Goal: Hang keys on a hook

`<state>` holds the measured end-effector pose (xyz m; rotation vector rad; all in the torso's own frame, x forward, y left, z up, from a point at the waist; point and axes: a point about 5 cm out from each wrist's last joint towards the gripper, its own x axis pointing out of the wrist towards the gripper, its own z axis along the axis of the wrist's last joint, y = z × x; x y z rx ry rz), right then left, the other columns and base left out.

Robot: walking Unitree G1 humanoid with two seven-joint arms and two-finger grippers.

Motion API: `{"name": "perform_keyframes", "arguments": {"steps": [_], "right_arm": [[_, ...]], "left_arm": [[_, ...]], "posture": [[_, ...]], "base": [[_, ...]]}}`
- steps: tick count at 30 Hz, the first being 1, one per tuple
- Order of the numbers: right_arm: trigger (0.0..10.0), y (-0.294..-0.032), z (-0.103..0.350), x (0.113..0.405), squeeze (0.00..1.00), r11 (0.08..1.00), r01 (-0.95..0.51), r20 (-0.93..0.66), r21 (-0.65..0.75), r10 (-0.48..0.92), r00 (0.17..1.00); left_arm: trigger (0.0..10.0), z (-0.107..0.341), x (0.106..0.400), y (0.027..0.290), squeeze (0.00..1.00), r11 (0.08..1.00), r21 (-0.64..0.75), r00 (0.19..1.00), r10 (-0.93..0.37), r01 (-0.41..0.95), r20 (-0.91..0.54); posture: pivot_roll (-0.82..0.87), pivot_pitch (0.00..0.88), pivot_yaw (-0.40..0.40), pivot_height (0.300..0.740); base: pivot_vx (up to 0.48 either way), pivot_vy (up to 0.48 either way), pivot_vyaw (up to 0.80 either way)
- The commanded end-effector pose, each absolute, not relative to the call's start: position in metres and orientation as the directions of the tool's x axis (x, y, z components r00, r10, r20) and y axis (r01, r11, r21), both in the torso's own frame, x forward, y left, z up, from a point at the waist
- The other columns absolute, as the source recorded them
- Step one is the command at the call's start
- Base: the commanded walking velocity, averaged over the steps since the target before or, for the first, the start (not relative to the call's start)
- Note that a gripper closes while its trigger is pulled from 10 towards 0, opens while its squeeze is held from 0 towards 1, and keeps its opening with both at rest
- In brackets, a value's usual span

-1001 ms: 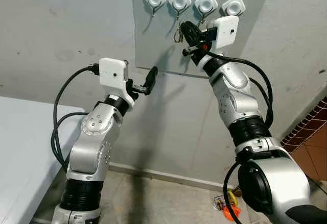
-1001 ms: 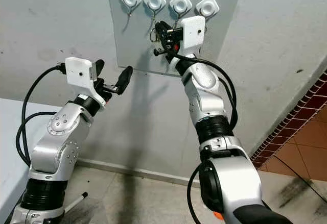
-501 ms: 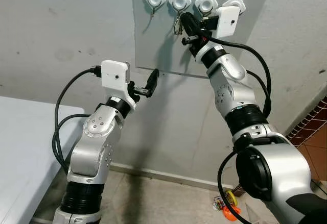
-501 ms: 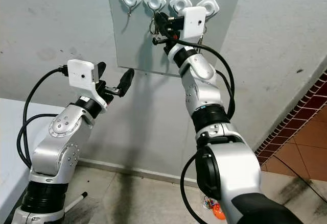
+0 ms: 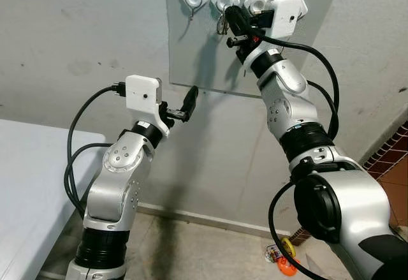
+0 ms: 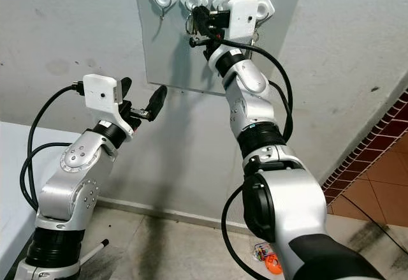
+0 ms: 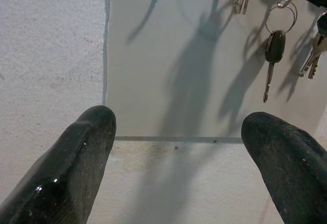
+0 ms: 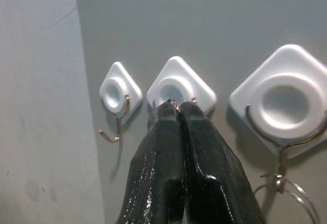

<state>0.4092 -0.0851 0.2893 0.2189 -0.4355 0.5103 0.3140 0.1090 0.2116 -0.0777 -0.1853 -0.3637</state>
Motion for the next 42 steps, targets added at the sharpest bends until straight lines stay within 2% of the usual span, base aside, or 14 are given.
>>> {"name": "perform_keyframes", "arguments": {"steps": [1,5,18,22,42], "right_arm": [[10.0,-0.087,0.3,0.411,0.0,0.856,-0.506,0.471,0.108,0.404,0.784],[10.0,-0.091,0.3,0.415,0.0,0.872,-0.456,0.441,0.176,0.345,0.829],[10.0,-0.085,0.3,0.414,0.0,0.845,-0.486,0.436,0.222,0.36,0.825],[10.0,-0.078,0.303,0.412,0.0,0.828,-0.528,0.458,0.189,0.402,0.793],[10.0,-0.077,0.306,0.408,0.0,0.784,-0.599,0.502,0.163,0.457,0.734]], "left_arm": [[10.0,0.216,0.312,0.108,0.0,0.931,-0.04,0.914,-0.348,0.363,0.208],[10.0,0.217,0.312,0.109,0.0,0.932,-0.044,0.916,-0.345,0.36,0.207],[10.0,0.216,0.313,0.109,0.0,0.933,-0.05,0.918,-0.34,0.357,0.202],[10.0,0.217,0.313,0.11,0.0,0.935,-0.05,0.921,-0.334,0.35,0.203],[10.0,0.218,0.313,0.11,0.0,0.938,-0.055,0.924,-0.325,0.342,0.204]], "posture": [[0.06,0.0,-0.049,0.74],[0.06,0.0,-0.049,0.74],[0.06,0.0,-0.047,0.74],[0.07,0.0,-0.047,0.74],[0.07,0.0,-0.048,0.74]], "base": [[0.0,0.0,0.0],[0.0,0.0,0.0],[0.0,0.0,0.0],[0.0,0.0,0.0],[0.0,0.0,0.0]]}}
